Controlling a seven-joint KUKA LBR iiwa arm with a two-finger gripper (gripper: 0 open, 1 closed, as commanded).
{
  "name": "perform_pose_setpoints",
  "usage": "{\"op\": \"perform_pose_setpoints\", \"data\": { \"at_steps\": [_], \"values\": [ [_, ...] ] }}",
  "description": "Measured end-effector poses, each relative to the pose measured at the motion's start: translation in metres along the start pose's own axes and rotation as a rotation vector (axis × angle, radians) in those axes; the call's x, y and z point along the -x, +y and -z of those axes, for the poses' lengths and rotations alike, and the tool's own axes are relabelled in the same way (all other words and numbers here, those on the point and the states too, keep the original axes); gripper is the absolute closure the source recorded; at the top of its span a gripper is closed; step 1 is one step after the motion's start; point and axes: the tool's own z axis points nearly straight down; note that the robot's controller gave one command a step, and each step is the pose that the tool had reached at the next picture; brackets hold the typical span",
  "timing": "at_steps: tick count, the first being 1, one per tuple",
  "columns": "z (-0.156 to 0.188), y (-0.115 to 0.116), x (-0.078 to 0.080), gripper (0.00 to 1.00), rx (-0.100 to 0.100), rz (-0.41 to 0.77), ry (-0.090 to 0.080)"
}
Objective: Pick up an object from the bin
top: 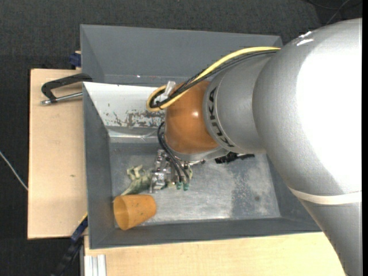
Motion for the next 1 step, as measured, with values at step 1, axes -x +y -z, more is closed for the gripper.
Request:
{"op": "perform_pose_setpoints", "data": {
  "at_steps": [1],
  "values": [
    [0.0886,0.0017,0.0033,1.0,0.004,0.001,-0.004]
  ]
}}
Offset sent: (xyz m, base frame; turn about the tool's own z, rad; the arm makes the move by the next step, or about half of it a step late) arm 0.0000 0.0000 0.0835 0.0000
